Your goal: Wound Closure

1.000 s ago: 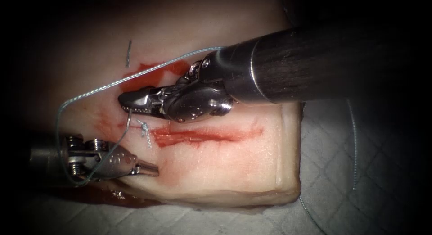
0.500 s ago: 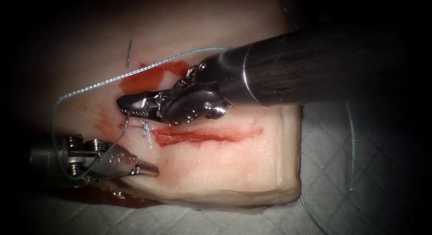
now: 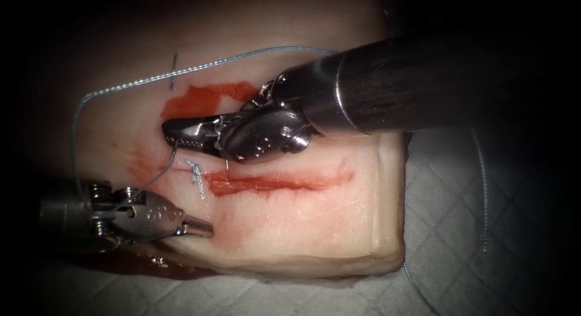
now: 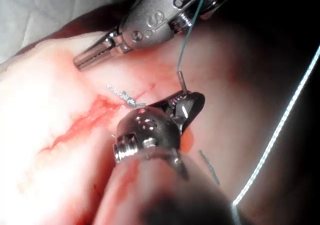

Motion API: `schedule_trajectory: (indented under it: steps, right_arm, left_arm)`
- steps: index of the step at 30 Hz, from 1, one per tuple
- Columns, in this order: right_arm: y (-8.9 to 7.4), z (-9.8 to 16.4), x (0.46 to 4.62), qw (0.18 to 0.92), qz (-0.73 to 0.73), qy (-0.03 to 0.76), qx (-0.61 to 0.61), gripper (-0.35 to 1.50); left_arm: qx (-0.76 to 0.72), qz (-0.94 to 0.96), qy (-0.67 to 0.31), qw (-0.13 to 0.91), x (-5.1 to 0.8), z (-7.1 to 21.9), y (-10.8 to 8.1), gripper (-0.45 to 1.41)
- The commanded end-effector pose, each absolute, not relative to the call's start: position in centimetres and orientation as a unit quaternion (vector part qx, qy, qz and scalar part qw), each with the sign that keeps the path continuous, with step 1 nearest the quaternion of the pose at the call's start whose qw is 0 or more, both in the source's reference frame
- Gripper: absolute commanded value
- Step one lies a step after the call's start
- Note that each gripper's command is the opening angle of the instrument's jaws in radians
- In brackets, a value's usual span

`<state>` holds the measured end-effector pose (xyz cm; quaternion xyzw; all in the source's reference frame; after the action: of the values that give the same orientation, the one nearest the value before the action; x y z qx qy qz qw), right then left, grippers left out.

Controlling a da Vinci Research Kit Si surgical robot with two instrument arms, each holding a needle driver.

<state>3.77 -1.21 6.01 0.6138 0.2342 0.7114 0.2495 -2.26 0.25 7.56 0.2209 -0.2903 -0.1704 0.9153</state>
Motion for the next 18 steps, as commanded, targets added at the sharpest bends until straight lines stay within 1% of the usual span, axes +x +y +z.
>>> schedule_trajectory:
  steps: [1,7,8,13,18]
  right_arm:
    - [-1.15,6.06,3.81,0.237,0.710,0.236,0.620,-0.35]
    - [-1.11,6.08,3.76,0.195,0.713,0.224,0.635,-0.35]
    - [-1.09,6.09,3.75,0.176,0.715,0.216,0.641,-0.35]
    - [-1.08,6.11,3.72,0.160,0.718,0.213,0.644,-0.35]
    - [-1.09,6.16,3.71,0.127,0.725,0.196,0.648,-0.35]
  left_arm:
    - [0.221,-0.170,-0.291,0.915,-2.31,7.61,0.24,-0.38]
    - [0.221,-0.170,-0.291,0.915,-2.31,7.61,0.24,-0.38]
    - [0.221,-0.170,-0.291,0.915,-2.31,7.61,0.24,-0.38]
    - [0.221,-0.170,-0.291,0.915,-2.31,7.61,0.24,-0.38]
    - [0.221,-0.170,-0.291,0.915,-2.31,7.61,0.23,-0.38]
